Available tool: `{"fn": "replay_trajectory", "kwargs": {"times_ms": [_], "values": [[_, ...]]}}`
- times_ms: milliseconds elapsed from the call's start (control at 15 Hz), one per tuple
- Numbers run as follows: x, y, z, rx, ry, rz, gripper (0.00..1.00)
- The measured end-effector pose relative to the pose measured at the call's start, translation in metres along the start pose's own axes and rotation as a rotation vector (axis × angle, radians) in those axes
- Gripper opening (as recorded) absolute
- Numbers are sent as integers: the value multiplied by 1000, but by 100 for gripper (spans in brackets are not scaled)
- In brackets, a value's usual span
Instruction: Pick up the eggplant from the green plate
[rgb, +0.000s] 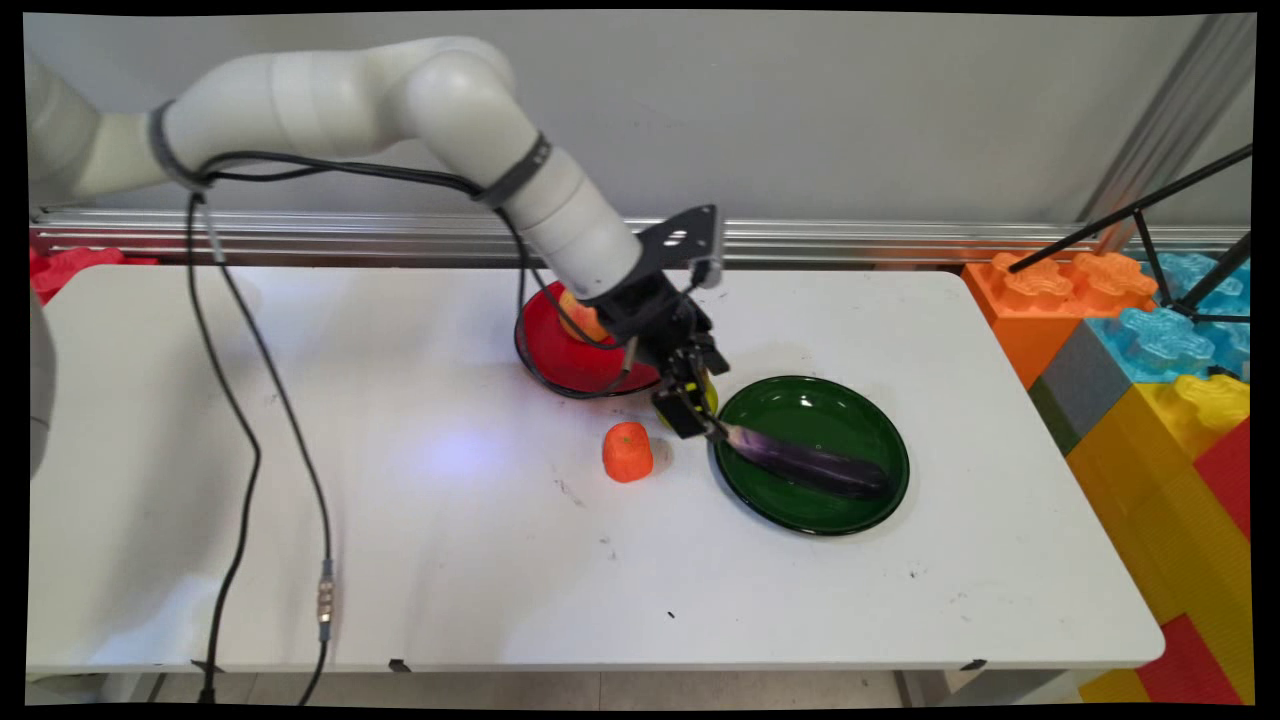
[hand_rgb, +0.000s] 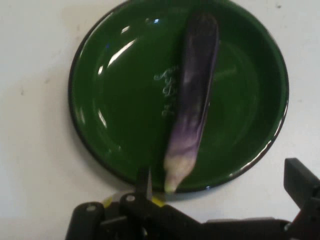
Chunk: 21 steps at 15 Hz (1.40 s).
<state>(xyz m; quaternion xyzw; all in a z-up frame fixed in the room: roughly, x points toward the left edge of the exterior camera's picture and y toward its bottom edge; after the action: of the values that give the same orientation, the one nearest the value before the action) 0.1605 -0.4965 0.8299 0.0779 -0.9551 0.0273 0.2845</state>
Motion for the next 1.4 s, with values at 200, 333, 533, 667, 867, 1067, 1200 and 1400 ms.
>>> {"fn": "replay_trajectory", "kwargs": {"times_ms": [200, 333, 533, 667, 867, 1067, 1200, 1400], "values": [[19, -5, 19, -9, -14, 72, 100], [28, -8, 29, -11, -19, 97, 100], [43, -14, 49, -21, -35, 132, 100], [49, -17, 62, -26, -46, 150, 100], [55, -21, 78, -28, -58, 166, 100], [56, -23, 93, -29, -69, 171, 100], [56, -24, 101, -30, -73, 171, 100], [56, -24, 114, -28, -75, 168, 100]]}}
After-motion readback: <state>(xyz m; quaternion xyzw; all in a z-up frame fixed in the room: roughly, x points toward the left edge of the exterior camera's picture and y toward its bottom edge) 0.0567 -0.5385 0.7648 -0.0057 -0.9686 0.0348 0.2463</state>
